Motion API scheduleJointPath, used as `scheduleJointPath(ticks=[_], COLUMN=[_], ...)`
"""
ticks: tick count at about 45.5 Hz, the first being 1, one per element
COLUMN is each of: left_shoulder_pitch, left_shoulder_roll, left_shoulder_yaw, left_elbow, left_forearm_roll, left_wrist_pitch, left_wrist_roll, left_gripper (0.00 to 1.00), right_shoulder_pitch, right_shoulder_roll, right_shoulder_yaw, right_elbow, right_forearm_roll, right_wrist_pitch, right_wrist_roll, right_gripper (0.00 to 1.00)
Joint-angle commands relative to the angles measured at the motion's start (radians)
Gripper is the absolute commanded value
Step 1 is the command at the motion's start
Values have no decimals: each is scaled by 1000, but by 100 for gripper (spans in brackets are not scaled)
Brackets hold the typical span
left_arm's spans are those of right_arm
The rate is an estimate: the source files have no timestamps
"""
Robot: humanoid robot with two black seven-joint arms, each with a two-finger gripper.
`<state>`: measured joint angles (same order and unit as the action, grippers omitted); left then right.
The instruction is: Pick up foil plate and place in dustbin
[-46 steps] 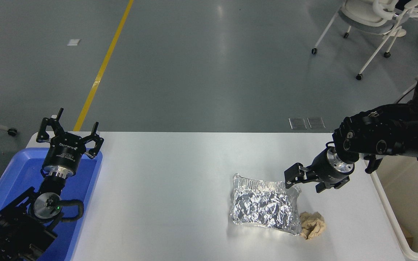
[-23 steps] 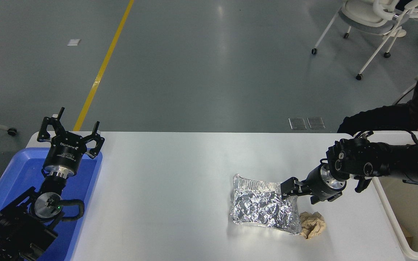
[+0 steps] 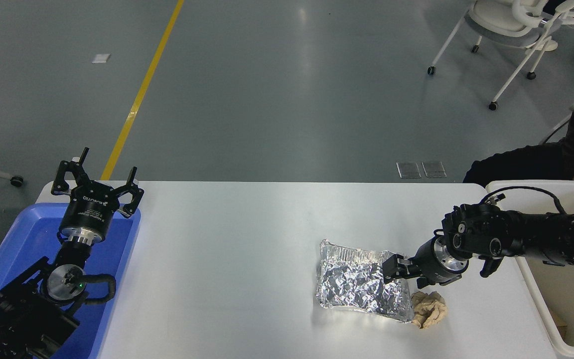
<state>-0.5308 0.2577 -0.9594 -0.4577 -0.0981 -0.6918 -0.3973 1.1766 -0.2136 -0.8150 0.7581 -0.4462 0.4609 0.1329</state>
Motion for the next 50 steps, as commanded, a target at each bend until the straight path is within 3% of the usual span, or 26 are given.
scheduleJointPath(ticks=[1,21,28,40,50], left_shoulder_pitch=[0,0,0,3,3], left_shoulder_roll=[0,0,0,2,0], left_shoulder_yaw=[1,2,1,-1,-1], left_elbow=[1,1,1,1,1], left_forearm_roll=[0,0,0,0,0], left_wrist_pitch=[0,0,0,0,-2], left_wrist_roll=[0,0,2,1,2], left_gripper=[100,100,100,100,100], right_shoulder_pitch=[-11,67,208,721,1158], right_shoulder_roll=[10,-1,-53,-151,-144], right_shoulder_yaw=[0,-27,-102,-317,-427], right_elbow=[-10,43,133,473,747], right_forearm_roll=[-29,-12,15,127,218], right_wrist_pitch=[-13,-8,10,86,165], right_wrist_roll=[19,21,21,19,21], right_gripper=[0,0,0,0,0])
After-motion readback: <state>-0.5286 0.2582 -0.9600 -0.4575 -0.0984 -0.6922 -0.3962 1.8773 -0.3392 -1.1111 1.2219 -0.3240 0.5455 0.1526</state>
